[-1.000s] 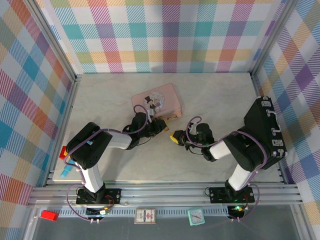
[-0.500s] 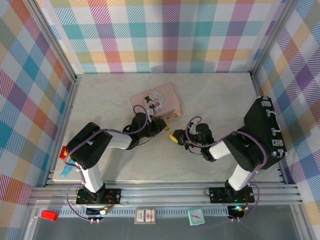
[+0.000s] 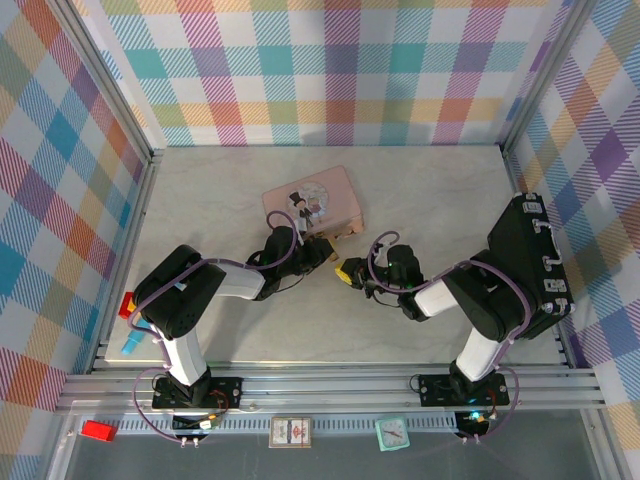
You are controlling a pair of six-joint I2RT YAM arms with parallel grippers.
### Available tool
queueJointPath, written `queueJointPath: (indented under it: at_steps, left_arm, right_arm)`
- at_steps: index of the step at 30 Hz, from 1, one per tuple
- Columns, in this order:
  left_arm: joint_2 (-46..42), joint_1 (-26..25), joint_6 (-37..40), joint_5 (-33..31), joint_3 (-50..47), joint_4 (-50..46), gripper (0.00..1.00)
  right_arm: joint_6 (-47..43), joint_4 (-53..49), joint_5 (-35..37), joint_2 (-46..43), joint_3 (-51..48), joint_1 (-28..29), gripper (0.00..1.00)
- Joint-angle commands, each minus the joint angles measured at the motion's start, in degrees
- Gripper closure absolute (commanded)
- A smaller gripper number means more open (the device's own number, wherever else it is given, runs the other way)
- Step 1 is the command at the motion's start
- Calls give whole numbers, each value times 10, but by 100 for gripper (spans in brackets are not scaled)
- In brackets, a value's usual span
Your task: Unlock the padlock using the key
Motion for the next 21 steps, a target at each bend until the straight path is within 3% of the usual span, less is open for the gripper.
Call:
queueJointPath:
  at_steps: [1,9,10,13,18,21]
  left_arm:
    - [6,-9,-32,15,-8,8,100]
    - [-6,-21,-25,12,-10,-11,100]
    - [-10,-21,-25,7,-13,-16,100]
    - [-26,-20,-14,-14,-8,-71,100]
    - [-66,-21,26,-91,51,-273,100]
    - [-80,-20,32,-117,68,-308,100]
  right_arm:
    - [-7,21,-2,7,29,3,100]
    - [-18,29,-12,37,48,-10,100]
    - [-25,24,-14,35,48,-13,96]
    - [-80,-61,-5,0,45,-16,70]
    - [-205,-266,40,-84,52,-9,51]
    - [-252,-318,46,-95,59,-8,41]
